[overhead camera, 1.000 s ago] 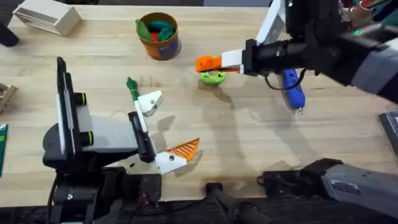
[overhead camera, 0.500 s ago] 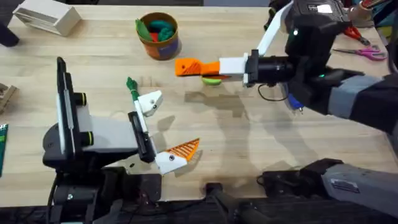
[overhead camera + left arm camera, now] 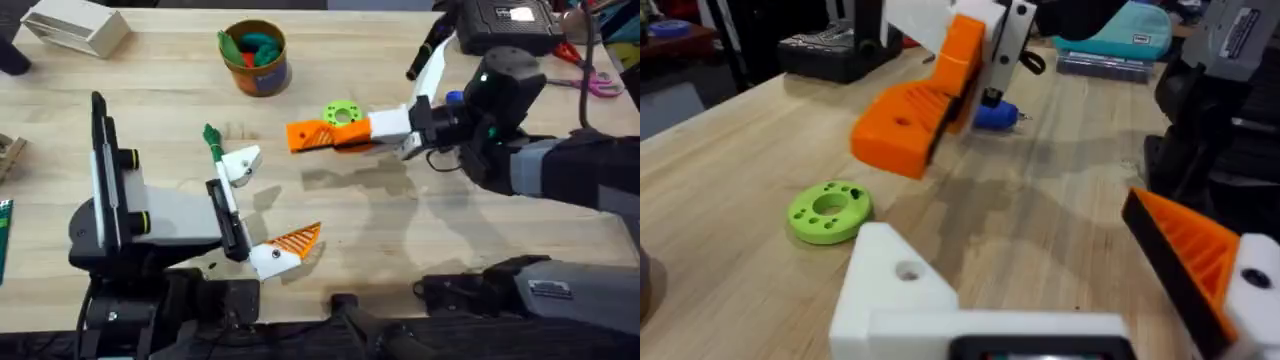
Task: Pick up the gripper from the table and insert it into the empty holder that is missing its gripper. Then pick up a screw, insert it into the mounting hole, and use the screwdriver to tighten it. Finally, clean up the table by picking up the vegetable and placing it into the bucket.
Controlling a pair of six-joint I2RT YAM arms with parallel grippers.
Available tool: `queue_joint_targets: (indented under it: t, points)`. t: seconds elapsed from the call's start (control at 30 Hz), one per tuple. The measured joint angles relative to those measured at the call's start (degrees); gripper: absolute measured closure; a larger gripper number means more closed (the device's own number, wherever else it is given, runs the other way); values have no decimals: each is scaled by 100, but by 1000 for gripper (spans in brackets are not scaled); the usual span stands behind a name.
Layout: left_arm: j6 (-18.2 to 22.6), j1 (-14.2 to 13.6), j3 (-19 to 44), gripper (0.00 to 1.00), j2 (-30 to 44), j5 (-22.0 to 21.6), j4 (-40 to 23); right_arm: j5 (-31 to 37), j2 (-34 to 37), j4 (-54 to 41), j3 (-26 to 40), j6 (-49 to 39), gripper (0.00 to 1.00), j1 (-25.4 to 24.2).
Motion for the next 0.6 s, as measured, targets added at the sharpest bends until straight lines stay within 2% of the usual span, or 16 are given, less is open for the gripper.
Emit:
queue_joint_targets:
  t: [0.3, 0.6]
  points:
    - [0, 0, 0, 14, 0, 0, 0, -858, 41, 9, -332, 267, 983, -20]
    - [0, 0, 0, 14, -1, 0, 0, -910, 41, 33, -343, 272, 983, 273]
